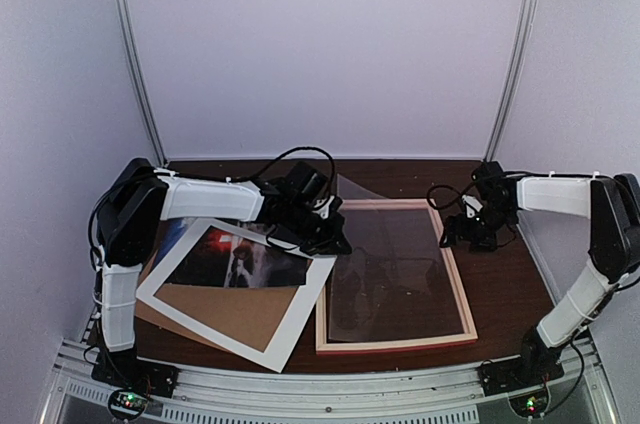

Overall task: Put the photo into the frame
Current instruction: Place the glass panel.

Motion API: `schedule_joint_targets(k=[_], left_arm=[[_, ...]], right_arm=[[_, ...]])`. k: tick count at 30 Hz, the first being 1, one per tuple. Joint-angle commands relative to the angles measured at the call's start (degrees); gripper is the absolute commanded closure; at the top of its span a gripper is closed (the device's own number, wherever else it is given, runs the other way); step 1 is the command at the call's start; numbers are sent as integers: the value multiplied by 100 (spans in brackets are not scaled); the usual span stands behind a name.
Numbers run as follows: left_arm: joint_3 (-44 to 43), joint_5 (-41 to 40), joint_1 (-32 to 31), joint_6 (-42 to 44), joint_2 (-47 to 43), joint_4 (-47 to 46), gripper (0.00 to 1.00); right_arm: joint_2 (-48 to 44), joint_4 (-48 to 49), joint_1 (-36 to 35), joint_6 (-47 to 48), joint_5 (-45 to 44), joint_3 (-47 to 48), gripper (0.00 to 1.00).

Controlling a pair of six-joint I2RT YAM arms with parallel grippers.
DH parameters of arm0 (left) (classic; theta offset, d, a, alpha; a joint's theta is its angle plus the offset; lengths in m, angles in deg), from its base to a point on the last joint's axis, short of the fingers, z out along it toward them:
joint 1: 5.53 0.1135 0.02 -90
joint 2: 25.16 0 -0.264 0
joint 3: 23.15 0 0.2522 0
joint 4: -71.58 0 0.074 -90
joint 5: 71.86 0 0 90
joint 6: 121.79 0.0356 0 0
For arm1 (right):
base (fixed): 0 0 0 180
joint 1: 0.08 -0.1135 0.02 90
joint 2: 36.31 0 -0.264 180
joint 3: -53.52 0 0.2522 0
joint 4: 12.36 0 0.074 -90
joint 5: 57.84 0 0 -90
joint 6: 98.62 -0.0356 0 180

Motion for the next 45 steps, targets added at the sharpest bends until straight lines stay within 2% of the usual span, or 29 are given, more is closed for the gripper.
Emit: schedule_joint_targets(k=[1,19,45], left_arm=[[-152,-156,74,12,98,-187,100],[-325,32,87,91,229,3,100],[-533,265,100,192,274,417,100]], right_arm=[[38,68,-41,61,36,190,11],[81,21,-41,69,-4,230,11],[39,-348,-35,-18,-658,489,10]])
